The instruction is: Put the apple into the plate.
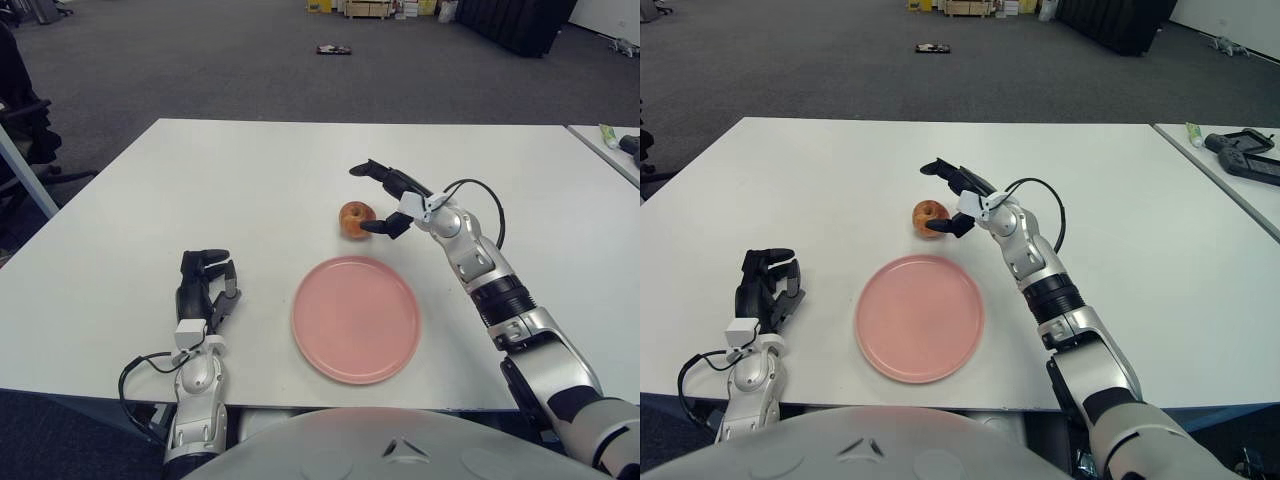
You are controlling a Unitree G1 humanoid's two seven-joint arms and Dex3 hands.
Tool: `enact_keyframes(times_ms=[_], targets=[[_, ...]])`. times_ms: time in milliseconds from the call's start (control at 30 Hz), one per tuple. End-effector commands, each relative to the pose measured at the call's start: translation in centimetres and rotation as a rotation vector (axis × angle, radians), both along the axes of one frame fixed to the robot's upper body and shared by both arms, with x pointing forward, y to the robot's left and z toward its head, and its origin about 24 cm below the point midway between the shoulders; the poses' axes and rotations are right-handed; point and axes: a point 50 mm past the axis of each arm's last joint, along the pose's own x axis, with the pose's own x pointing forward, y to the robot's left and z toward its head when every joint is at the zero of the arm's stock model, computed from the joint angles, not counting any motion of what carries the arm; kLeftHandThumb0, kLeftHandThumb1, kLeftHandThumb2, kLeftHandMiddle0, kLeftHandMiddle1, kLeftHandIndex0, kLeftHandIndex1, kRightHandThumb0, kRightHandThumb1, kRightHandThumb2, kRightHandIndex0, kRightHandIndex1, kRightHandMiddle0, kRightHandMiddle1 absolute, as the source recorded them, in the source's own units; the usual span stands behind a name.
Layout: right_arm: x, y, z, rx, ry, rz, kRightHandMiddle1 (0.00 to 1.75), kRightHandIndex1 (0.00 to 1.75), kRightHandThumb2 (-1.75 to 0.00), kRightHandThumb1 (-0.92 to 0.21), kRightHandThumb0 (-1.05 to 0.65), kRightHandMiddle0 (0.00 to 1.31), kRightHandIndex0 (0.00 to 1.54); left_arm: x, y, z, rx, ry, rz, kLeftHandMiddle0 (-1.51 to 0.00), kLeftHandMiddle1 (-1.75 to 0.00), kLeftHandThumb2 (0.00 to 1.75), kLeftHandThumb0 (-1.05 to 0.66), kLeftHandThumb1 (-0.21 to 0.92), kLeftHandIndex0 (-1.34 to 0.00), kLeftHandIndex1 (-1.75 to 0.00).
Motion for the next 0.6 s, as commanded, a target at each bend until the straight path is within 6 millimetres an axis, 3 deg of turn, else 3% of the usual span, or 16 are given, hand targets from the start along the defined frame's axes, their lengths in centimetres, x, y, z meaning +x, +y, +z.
enact_keyframes(times_ms=[0,333,500,567], targets=[[0.8,0.6,0.5,-0.015,-0.028,0.007,0.03,0.00,-0.88,-0.32,-0.74,0.00,0.00,-0.8,0.0,-1.2,-0.024,0.075,0.005,-0.41,-1.57,0.64,-0.36,0.84,-0.24,-1.75],[1.5,1.9,-1.7,-0.043,0.011,0.026,0.00,0.00,-0.89,-0.31,-0.80,0.00,0.00,-0.8,0.0,-1.2,-0.021,0.073,0.002,-0.41,-1.56,0.66,-0.36,0.83,-0.25,-1.75],[1.0,2.3,-3.3,-0.064,0.029,0.042,0.00,0.00,-0.85,-0.35,-0.88,0.00,0.00,-0.9,-0.1,-1.3,-0.020,0.077,0.006,-0.41,-1.54,0.66,-0.36,0.83,-0.25,-1.75],[0.3,3.1,-4.8,-0.090,0.063,0.056,0.00,0.00,-0.82,-0.37,-0.90,0.00,0.00,-0.9,-0.1,-1.3,-0.021,0.082,0.008,-0.41,-1.54,0.66,-0.36,0.83,-0.25,-1.75]])
